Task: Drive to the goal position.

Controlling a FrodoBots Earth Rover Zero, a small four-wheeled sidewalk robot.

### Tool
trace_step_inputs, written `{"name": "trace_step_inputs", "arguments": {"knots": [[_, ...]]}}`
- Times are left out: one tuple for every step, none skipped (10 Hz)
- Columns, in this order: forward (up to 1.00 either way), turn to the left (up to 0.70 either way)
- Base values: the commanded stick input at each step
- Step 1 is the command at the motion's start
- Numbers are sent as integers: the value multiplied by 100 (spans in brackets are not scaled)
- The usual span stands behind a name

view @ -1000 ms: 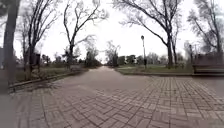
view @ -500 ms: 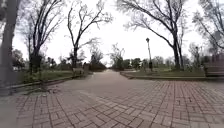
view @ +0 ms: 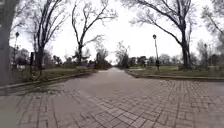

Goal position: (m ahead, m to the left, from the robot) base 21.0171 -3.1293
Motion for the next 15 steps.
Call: {"name": "trace_step_inputs", "arguments": {"knots": [[70,0],[70,0],[70,0],[70,0],[70,0],[70,0],[70,0],[70,0],[70,0],[70,0],[70,0],[70,0],[70,0],[70,0],[70,0]]}}
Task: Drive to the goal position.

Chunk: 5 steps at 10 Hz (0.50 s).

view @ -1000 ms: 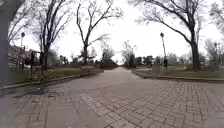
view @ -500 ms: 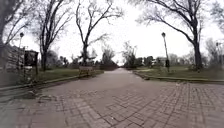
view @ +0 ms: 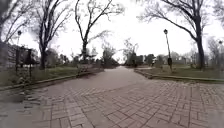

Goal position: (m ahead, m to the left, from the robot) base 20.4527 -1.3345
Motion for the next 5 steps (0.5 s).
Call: {"name": "trace_step_inputs", "arguments": {"knots": [[70,0],[70,0],[70,0],[70,0],[70,0]]}}
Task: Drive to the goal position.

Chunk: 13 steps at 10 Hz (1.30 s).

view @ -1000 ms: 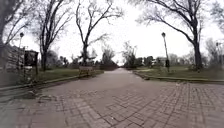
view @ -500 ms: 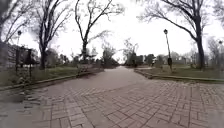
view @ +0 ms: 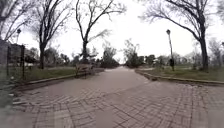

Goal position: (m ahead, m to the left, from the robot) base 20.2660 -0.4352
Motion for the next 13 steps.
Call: {"name": "trace_step_inputs", "arguments": {"knots": [[70,0],[70,0],[70,0],[70,0],[70,0],[70,0],[70,0],[70,0],[70,0],[70,0],[70,0],[70,0],[70,0]]}}
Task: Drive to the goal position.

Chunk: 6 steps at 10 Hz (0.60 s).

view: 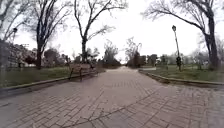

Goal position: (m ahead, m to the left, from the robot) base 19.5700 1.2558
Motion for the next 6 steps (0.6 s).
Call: {"name": "trace_step_inputs", "arguments": {"knots": [[70,-18],[70,-27],[70,-27],[70,-15],[70,0],[70,0]]}}
